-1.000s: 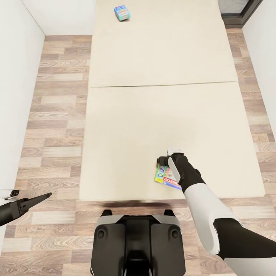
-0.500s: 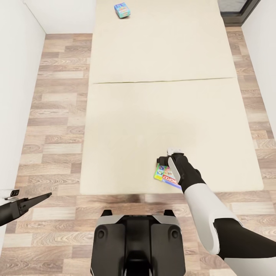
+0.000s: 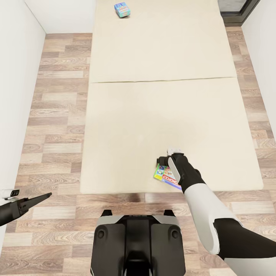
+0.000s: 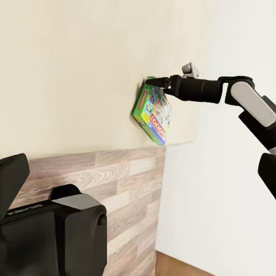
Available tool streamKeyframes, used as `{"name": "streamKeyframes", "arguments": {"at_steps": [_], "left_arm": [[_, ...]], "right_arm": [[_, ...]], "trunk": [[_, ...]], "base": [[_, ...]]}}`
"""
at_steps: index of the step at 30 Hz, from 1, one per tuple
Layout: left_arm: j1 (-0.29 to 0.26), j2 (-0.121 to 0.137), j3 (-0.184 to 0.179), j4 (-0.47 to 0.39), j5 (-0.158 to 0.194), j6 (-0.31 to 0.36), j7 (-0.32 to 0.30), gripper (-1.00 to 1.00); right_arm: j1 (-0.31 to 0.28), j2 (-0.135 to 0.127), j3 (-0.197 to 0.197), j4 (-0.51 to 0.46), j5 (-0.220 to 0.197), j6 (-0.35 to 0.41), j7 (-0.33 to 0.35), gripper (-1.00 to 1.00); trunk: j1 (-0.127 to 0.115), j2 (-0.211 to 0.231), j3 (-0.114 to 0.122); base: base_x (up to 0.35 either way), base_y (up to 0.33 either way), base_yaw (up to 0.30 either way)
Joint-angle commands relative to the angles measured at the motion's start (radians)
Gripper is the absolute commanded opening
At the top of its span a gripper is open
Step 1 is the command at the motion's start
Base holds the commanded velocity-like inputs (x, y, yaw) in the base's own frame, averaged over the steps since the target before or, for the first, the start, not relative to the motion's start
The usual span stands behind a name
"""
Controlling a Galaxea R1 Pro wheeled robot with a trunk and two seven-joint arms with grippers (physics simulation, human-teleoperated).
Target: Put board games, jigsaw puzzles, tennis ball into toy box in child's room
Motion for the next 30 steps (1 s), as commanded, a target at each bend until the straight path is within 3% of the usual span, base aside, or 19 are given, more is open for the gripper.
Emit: {"name": "streamKeyframes", "arguments": {"at_steps": [1,30], "left_arm": [[0.0,0.0,0.0,0.0,-0.001,0.011,-0.005,1.0],[0.0,-0.001,-0.002,0.0,-0.001,0.011,-0.005,1.0]], "right_arm": [[0.0,0.001,-0.003,-0.001,-0.002,0.004,-0.003,1.0],[0.0,0.001,-0.003,-0.001,-0.002,0.004,-0.003,1.0]], "trunk": [[0.0,-0.001,-0.001],[0.0,-0.001,-0.001]], "base": [[-0.066,0.0,0.0],[-0.047,0.0,0.0]]}}
